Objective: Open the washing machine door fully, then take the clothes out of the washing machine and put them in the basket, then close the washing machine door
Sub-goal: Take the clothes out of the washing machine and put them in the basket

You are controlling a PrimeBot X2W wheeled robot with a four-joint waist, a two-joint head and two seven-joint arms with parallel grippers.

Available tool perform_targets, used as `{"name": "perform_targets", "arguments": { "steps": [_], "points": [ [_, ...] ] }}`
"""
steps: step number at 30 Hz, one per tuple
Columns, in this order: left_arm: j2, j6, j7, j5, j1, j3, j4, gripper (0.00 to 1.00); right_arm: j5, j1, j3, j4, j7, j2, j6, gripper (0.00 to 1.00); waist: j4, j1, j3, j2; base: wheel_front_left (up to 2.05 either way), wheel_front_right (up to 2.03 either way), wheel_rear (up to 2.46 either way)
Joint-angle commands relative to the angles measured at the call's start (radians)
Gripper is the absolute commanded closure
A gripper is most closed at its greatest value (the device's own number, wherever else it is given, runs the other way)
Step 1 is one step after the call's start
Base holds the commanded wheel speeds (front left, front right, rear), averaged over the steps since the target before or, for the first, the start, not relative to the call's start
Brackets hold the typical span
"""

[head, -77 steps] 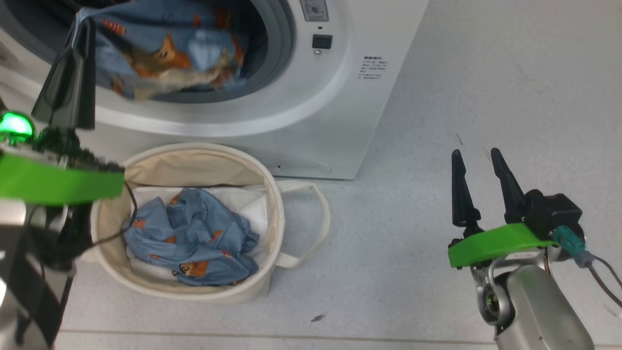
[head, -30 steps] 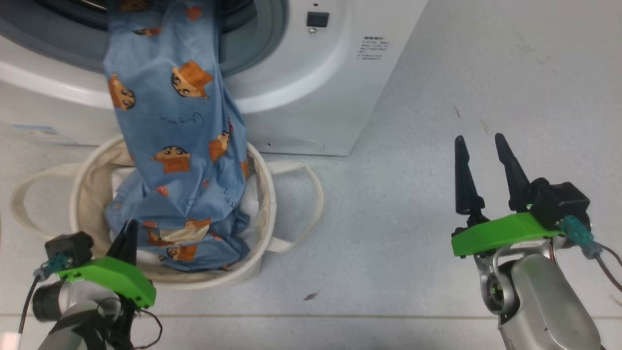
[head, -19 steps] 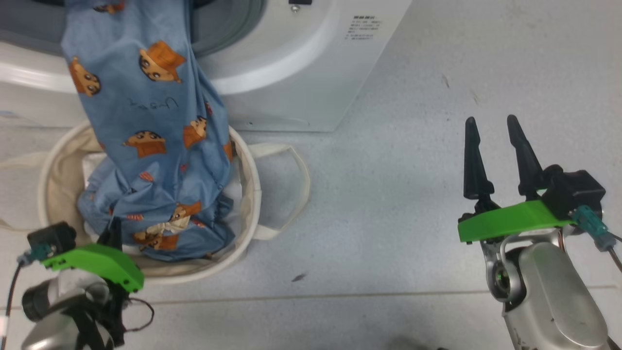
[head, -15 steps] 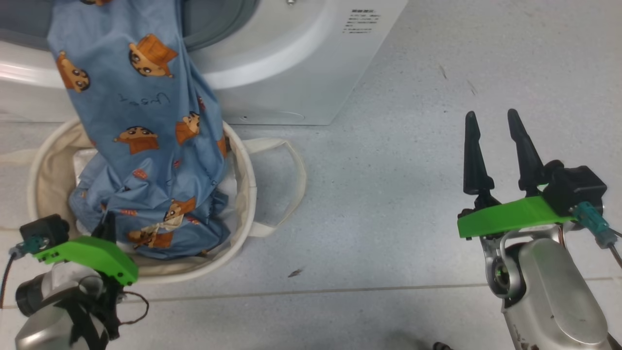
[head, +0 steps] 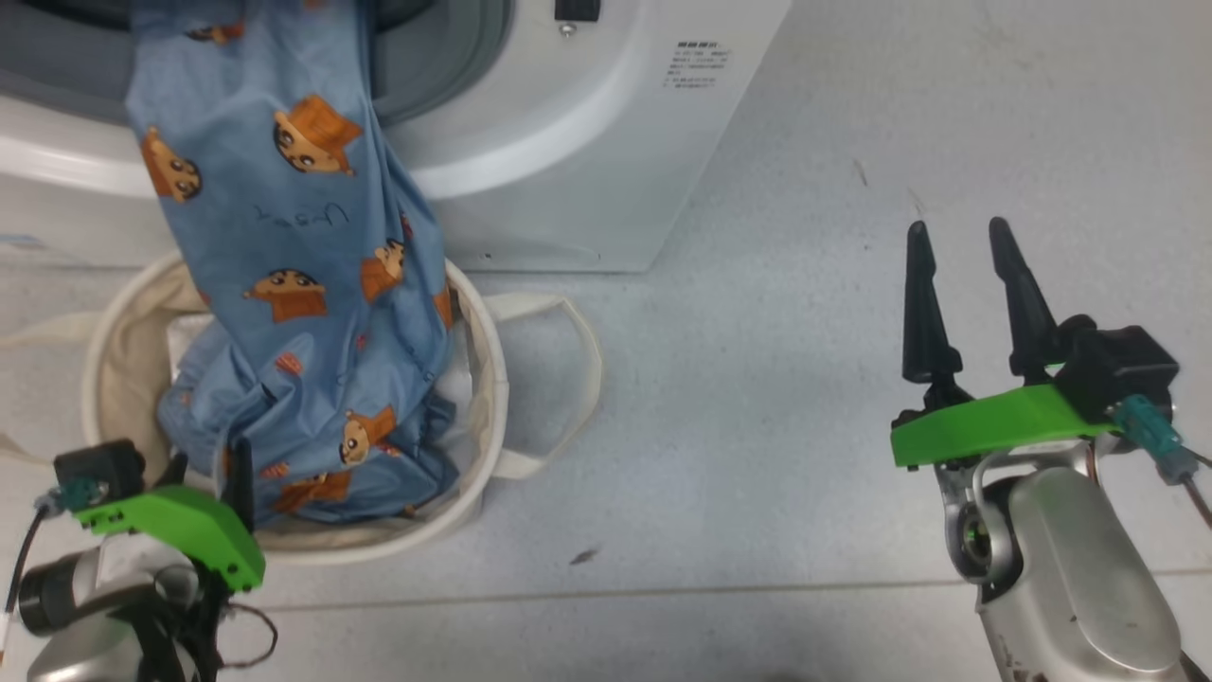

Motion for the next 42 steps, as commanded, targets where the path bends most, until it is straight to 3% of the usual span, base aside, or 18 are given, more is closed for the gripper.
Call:
{"name": "perform_targets", "arguments": {
  "steps": [1,5,8,19,23,30,36,42],
  "points": [
    [0.047,-0.006,-0.008,0.005,0.018,0.019,0.000,0.00,-0.005,0.009,0.023,-0.025,-0.005,0.004,0.001,0.00,0.005,0.0000,-0.020,0.0000,0.00,0.00,0.00],
    [0.062,-0.006,-0.017,0.004,0.028,0.015,-0.032,0.00,-0.002,0.024,0.032,-0.008,-0.005,0.005,0.001,0.00,0.012,0.0000,-0.068,0.0000,0.00,0.00,0.00],
    [0.104,-0.006,-0.019,0.033,0.031,0.033,-0.120,0.00,0.002,0.038,0.036,0.003,-0.005,0.005,0.001,0.00,0.021,0.0000,-0.101,0.0000,0.00,0.00,0.00],
    [0.190,0.001,-0.019,0.190,0.171,0.353,-0.527,0.00,0.020,0.074,0.086,0.041,-0.005,0.014,0.001,0.00,0.023,0.0000,-0.212,0.0000,0.00,0.00,0.00],
    [0.177,0.010,-0.019,0.255,0.269,0.461,-0.684,0.00,0.027,0.085,0.101,0.054,-0.005,0.016,0.001,0.00,0.018,0.0000,-0.240,0.0000,0.00,0.00,0.00],
    [0.125,0.042,-0.019,0.325,0.423,0.561,-0.906,0.00,0.038,0.102,0.106,0.067,-0.005,0.020,0.001,0.00,0.019,0.0000,-0.277,0.0000,0.00,0.00,0.00],
    [0.079,0.065,-0.019,0.345,0.532,0.585,-1.027,0.00,0.048,0.113,0.118,0.078,-0.005,0.025,0.001,0.00,0.016,0.0000,-0.313,0.0000,0.00,0.00,0.00],
    [0.074,0.077,-0.016,0.350,0.575,0.582,-1.053,0.00,0.055,0.121,0.130,0.094,-0.005,0.028,0.001,0.00,0.015,0.0000,-0.339,0.0000,0.00,0.00,0.00]
  ]
}}
